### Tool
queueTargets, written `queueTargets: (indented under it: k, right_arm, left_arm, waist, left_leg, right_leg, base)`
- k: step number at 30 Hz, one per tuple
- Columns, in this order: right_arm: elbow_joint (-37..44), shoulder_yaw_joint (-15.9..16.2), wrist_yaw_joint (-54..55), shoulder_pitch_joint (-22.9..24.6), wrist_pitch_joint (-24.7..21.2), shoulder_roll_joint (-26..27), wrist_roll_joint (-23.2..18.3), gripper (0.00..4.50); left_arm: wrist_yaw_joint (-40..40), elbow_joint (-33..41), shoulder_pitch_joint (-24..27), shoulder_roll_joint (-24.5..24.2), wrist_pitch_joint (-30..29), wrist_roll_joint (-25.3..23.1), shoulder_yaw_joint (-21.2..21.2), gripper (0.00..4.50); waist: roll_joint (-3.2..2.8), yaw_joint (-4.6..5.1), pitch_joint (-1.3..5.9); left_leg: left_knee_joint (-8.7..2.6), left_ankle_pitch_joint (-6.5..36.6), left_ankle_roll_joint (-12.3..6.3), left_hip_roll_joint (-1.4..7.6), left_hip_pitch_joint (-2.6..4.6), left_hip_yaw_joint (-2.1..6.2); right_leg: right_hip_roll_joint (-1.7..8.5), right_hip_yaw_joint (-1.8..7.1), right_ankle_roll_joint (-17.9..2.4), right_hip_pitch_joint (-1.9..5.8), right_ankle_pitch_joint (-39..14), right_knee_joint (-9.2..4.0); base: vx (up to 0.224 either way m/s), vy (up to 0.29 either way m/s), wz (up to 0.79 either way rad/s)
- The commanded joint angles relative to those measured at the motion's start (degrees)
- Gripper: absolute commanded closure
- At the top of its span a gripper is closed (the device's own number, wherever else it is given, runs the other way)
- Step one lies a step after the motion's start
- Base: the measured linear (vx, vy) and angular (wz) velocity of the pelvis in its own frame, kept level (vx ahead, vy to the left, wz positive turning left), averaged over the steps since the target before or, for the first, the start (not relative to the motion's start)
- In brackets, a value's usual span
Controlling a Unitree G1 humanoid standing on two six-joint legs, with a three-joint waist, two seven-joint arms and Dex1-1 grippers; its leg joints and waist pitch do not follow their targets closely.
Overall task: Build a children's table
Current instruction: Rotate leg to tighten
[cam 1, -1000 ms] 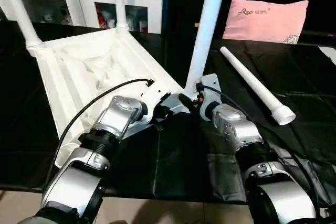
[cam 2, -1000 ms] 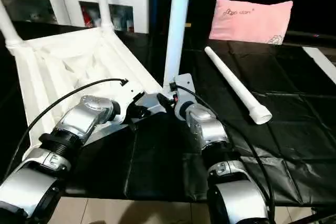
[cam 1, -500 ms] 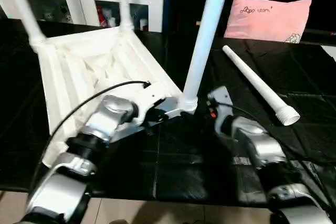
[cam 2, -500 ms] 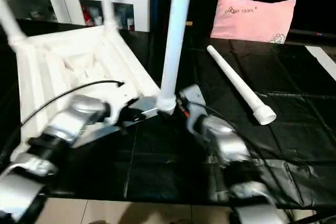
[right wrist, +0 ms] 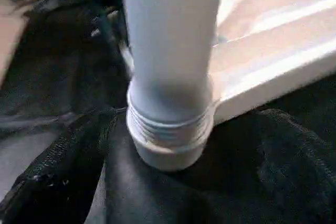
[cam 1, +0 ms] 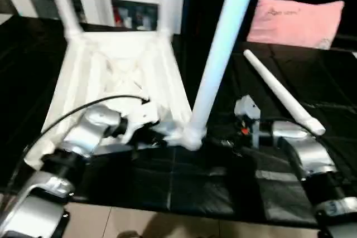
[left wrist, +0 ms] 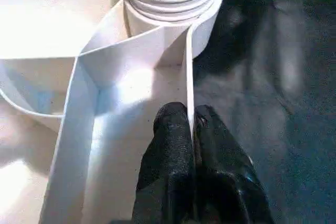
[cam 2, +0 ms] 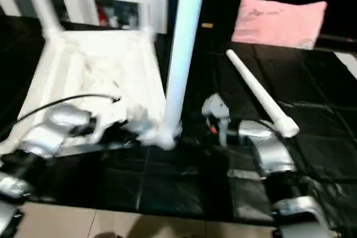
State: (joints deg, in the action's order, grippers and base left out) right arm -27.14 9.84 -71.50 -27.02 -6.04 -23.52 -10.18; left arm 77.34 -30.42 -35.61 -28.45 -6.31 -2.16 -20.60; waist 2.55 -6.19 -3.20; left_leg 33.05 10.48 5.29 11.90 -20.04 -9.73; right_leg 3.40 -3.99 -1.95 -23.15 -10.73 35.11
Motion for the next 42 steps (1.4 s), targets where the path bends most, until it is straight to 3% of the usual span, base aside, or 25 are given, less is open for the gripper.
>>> queueTargets:
  k: [1,7,12,30,34,36,40,42]
  right_arm:
    - [0.45,1.47,-2.3,-0.81,1.31,-0.58,0.91,0.04]
    - [-2.48,4.17,-4.99,-3.18,3.97,0.65,2.32,0.04]
    - [-3.66,5.21,-6.63,-3.8,3.9,1.14,2.13,0.21]
    - [-5.89,5.44,-9.99,-3.9,4.86,1.33,1.46,1.7]
    - [-4.78,5.36,-9.94,-2.79,4.47,1.53,1.09,1.74]
    - [-3.31,4.61,-8.1,-1.07,2.84,2.43,0.08,1.74]
    - [-3.07,3.16,1.18,0.1,-2.64,5.8,0.61,1.75]
    - [-3.9,2.42,10.26,-0.31,-5.62,9.19,2.64,1.75]
  left_arm:
    - [4.23,1.69,0.2,0.64,1.93,-0.62,-3.65,4.5]
    - [6.77,2.81,-0.16,0.52,3.47,-0.17,-4.44,4.5]
    - [7.92,3.3,-0.07,0.53,3.86,0.3,-4.71,4.5]
    - [8.81,3.44,0.57,0.01,3.99,0.44,-4.82,4.5]
    - [7.54,3.21,0.81,0.33,2.14,0.38,-4.44,4.5]
    - [5.44,3.19,0.74,1.79,-1.84,1.17,-3.42,4.5]
    - [-2.4,1.11,-0.78,5.74,-6.03,0.83,-1.22,4.5]
    - [-8.69,-1.31,-2.58,9.06,-9.29,0.5,0.49,4.5]
  waist:
    - [-0.42,0.23,3.75]
    - [-0.24,-0.15,3.71]
    - [-0.21,-0.28,3.87]
    - [-0.26,-0.24,3.97]
    - [-0.29,-0.23,3.95]
    - [-0.25,-0.27,3.91]
    - [-0.26,-0.01,3.61]
    - [-0.27,0.54,3.08]
  left_leg:
    - [-3.24,8.61,-3.37,1.64,0.22,-0.23]
    - [-3.32,9.46,-2.25,1.66,0.31,-0.18]
    - [-3.24,7.86,-2.5,1.64,0.17,-0.16]
    - [-3.09,7.83,-2.59,1.56,0.07,-0.14]
    - [-3.08,7.78,-2.58,1.57,0.08,-0.17]
    - [-3.1,7.49,-2.61,1.59,0.13,-0.19]
    - [-3.34,10.13,-1.77,1.53,0.29,-0.03]
    - [-3.58,13.4,-0.01,1.2,0.44,0.19]
  right_leg:
    - [4.31,2.87,-12.24,3.31,-7.26,-3.68]
    - [4.46,2.93,-11.58,3.21,-10.01,-3.8]
    - [4.36,2.89,-11.9,3.35,-7.1,-3.38]
    - [4.31,2.83,-11.83,3.47,-7.57,-3.39]
    - [4.31,2.84,-11.98,3.47,-7.2,-3.37]
    - [4.28,2.87,-12.11,3.48,-6.89,-3.33]
    - [4.42,2.78,-11.14,3.33,-12.1,-4.02]
    - [4.49,2.67,-8.18,3.0,-22.05,-5.07]
  base:
    - [0.0,0.0,0.0]
    - [0.0,0.0,0.0]
    - [0.0,0.0,0.0]
    - [0.0,0.0,0.0]
    - [0.0,0.0,0.0]
    - [0.0,0.0,0.0]
    - [0.0,0.0,0.0]
    - [-0.025,0.001,-0.02]
